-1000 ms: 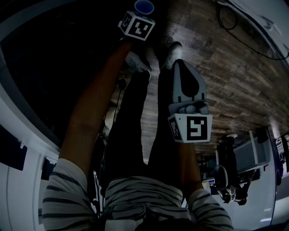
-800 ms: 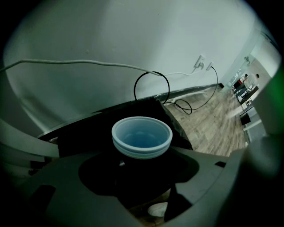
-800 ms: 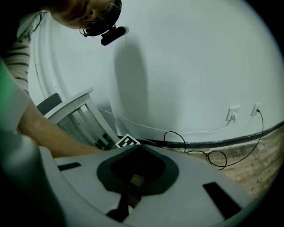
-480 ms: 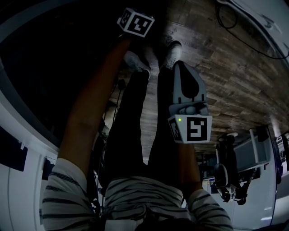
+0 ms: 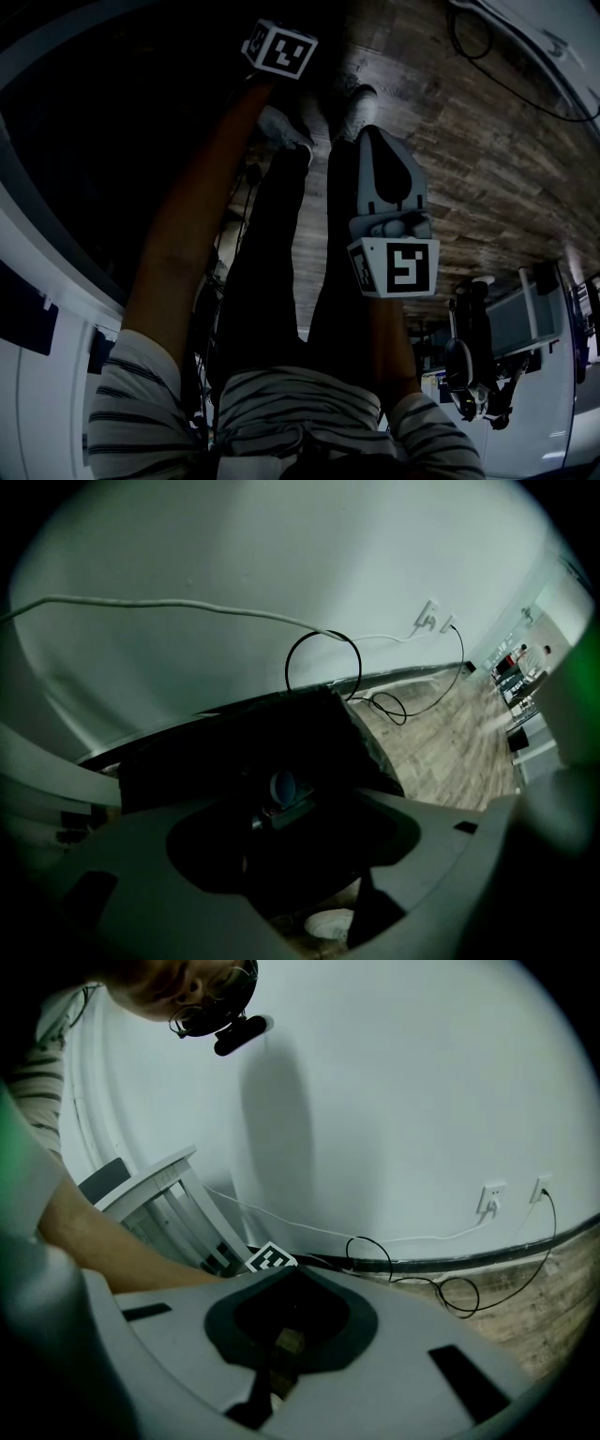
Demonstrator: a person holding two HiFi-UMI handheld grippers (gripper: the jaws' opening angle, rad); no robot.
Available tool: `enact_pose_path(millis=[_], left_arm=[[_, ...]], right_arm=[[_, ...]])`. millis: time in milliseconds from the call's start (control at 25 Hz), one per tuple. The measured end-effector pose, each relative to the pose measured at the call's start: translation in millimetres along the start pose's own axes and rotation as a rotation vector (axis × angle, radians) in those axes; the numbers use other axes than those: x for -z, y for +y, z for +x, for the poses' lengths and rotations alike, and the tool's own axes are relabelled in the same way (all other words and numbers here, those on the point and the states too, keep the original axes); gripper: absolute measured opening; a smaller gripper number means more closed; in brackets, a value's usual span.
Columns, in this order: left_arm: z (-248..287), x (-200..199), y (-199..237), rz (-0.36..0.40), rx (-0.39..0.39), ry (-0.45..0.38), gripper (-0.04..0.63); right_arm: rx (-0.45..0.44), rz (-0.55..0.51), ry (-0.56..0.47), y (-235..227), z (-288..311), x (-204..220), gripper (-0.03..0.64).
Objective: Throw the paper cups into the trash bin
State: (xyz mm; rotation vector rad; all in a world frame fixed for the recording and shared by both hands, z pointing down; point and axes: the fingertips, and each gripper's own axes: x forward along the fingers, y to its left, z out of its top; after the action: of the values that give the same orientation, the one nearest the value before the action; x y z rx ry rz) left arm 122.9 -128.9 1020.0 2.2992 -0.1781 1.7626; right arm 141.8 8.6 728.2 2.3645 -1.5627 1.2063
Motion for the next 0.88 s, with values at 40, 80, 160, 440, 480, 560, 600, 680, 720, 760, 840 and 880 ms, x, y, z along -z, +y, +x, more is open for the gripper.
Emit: enact_pose_path(millis=[40,80,160,440,480,560,600,680,720,760,840,880], left_arm=[[-1,0,0,-0.004,-0.002,0.001,0.301],[-2,0,0,-0.007,-0.005,0.000,0.301],[-5,-1,-1,-0.010,-0.010,-0.006,0.301],[-17,-5,-3,-0.023,-0.023,-0.025,0.301],[-19,-5,-3,-0.026,-0.024,-0.025,0.299],[-24,-5,-4,-0.033,-0.022,-0.027,0.299],[-26,-5,-4,-0.037,-0.023,-0.030,0.299],[-33,-7,-3,-0.041,-0.031,-0.039,0.299],[-38,-9,-3,-0.044,-0.035,-0.043,0.299],[-43,-10,-4,-0.049,-0.038,-0.048,0.299],[-53,-12,-6,-0.066,-0.039,-0.060,0.295],[-57,-13,-7,-0.073,-0.039,-0.067,0.291]], right_arm=[[0.000,0.002,-0.005,-1,0,-2,0.011],[0.001,0.004,-0.007,-1,0,-3,0.011],[-0.006,-0.006,-0.007,0,-2,-3,0.011],[-0.013,-0.007,-0.024,3,-7,-10,0.011],[-0.010,-0.006,-0.023,3,-8,-11,0.011],[-0.015,-0.021,-0.025,4,-10,-13,0.011],[-0.021,-0.027,-0.031,6,-11,-15,0.011],[-0.024,-0.035,-0.038,7,-14,-17,0.011],[-0.024,-0.041,-0.037,7,-16,-18,0.011],[-0.024,-0.045,-0.037,7,-19,-20,0.011],[-0.025,-0.048,-0.042,8,-24,-26,0.011],[-0.026,-0.048,-0.049,9,-26,-30,0.011]])
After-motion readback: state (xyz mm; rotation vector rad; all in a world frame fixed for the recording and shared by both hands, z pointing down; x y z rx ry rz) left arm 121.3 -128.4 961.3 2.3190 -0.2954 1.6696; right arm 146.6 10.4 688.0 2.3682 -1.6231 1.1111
